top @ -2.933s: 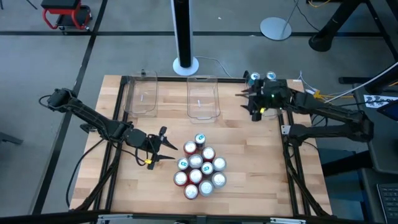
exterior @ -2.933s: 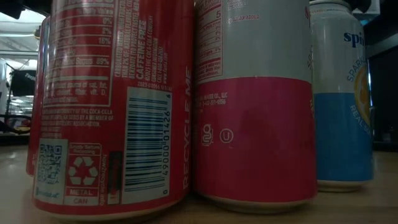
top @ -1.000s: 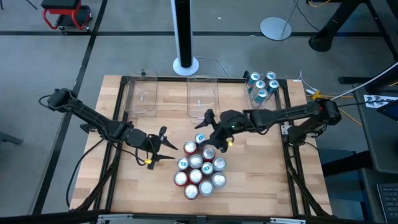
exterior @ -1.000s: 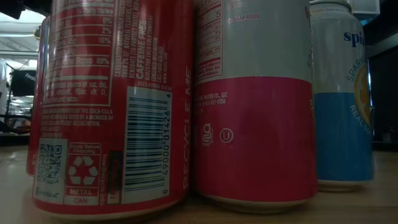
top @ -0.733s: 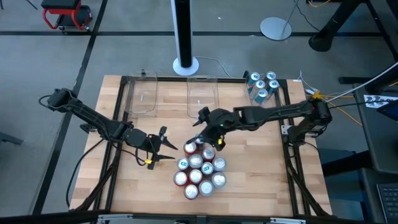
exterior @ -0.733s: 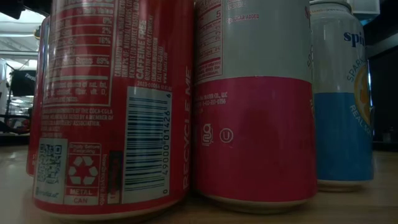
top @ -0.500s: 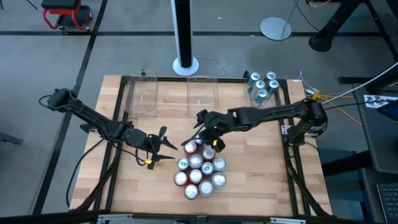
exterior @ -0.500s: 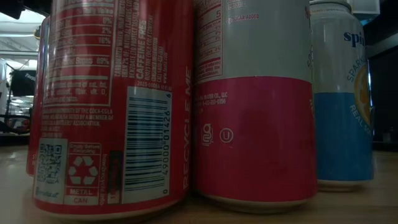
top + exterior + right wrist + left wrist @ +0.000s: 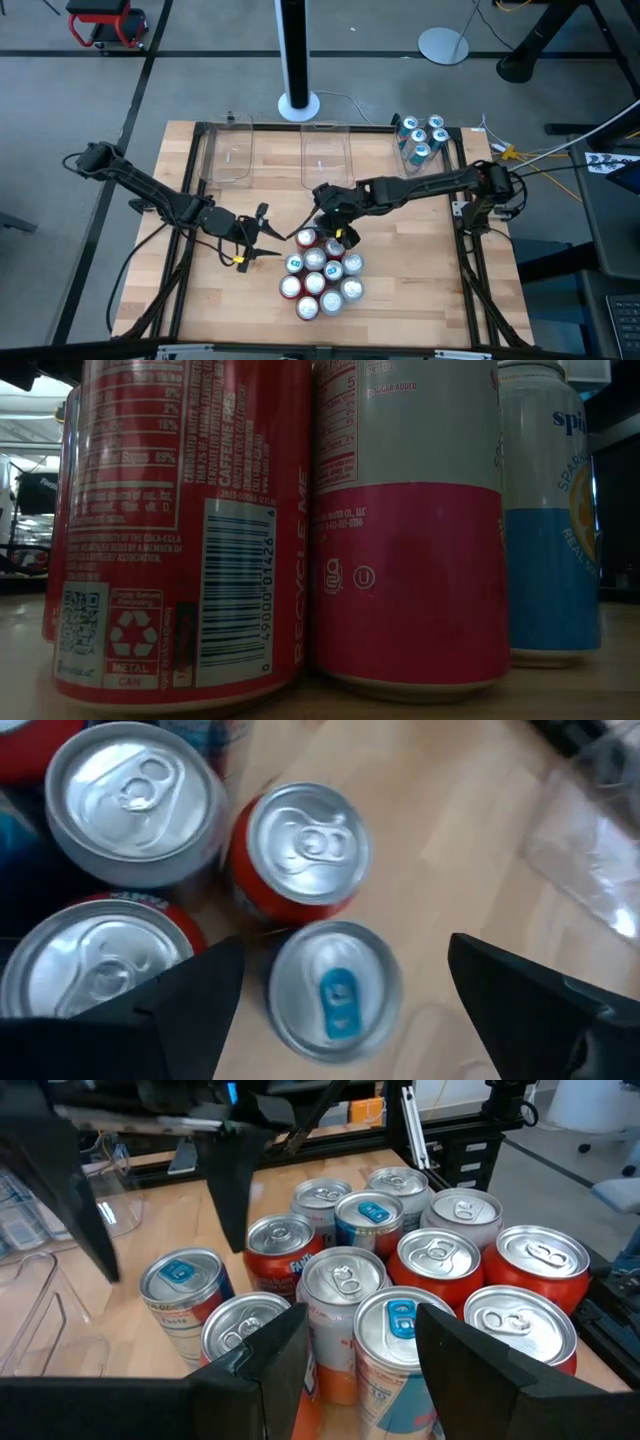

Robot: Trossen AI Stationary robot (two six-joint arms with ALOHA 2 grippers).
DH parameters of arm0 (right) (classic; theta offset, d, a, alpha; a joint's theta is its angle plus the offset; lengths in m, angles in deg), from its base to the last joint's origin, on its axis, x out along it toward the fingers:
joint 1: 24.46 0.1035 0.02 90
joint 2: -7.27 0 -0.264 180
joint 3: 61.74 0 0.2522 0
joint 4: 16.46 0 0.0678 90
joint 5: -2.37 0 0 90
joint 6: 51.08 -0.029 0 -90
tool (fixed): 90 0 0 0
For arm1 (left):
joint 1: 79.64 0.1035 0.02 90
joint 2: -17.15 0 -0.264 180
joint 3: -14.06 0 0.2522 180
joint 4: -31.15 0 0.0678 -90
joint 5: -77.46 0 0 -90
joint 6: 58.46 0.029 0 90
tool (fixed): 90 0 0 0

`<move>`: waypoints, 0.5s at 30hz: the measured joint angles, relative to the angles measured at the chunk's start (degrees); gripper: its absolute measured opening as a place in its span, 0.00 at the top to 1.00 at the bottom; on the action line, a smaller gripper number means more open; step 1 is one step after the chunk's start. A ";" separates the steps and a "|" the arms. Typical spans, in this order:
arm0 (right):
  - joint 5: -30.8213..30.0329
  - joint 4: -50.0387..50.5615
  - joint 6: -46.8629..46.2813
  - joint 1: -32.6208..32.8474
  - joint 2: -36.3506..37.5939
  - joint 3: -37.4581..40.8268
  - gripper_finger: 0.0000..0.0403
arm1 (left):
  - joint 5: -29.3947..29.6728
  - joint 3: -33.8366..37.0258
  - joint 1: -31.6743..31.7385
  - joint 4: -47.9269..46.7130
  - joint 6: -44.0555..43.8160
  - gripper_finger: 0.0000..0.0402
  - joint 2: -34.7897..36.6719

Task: Sort soda cans
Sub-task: Put the blue soda can into the top right transparent bin

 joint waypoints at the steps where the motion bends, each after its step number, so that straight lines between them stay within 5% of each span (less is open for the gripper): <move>1: 0.63 -0.17 -0.32 0.00 -0.44 0.00 0.13 | 0.01 0.00 0.00 0.06 0.00 0.56 0.00; 15: -0.75 -0.05 -0.63 -0.48 -3.46 0.04 0.13 | 0.00 -0.01 0.00 0.06 -0.02 0.56 0.00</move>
